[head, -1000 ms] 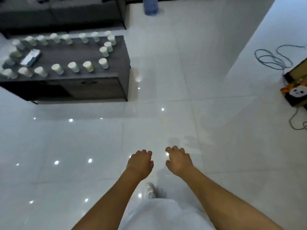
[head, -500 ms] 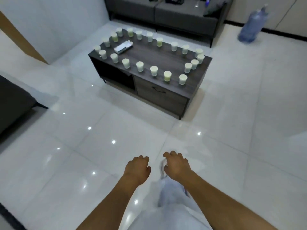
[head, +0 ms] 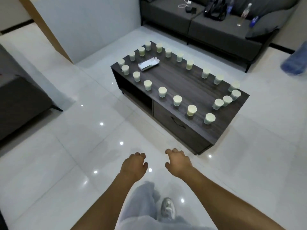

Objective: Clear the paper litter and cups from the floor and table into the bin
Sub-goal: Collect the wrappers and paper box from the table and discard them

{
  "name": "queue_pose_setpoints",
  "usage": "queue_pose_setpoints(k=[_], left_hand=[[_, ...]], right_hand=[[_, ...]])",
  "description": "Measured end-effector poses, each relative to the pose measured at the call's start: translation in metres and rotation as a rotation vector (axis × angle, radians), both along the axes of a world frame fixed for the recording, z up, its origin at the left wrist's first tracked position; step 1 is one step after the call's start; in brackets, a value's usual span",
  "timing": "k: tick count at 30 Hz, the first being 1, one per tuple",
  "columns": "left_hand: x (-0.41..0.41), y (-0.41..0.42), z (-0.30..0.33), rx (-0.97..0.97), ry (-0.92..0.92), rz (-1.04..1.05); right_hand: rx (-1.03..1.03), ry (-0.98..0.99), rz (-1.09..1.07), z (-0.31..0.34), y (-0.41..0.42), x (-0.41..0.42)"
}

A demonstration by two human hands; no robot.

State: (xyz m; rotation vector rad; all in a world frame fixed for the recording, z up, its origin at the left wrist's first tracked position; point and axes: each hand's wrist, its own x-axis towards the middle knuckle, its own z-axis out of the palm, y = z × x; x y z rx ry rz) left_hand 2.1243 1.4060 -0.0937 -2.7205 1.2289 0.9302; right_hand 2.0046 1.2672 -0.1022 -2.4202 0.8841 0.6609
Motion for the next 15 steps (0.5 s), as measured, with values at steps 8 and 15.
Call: queue_pose_setpoints(k=[8, 15], left_hand=[[0.163, -0.090, -0.014, 0.001, -0.008, 0.006], [0.312, -0.171, -0.004, -0.033, -0.053, -0.028]], right_hand=[[0.007, 0.025, -0.008, -0.012, -0.094, 0.157], [0.029, -0.010, -0.036, -0.001, -0.167, 0.303]])
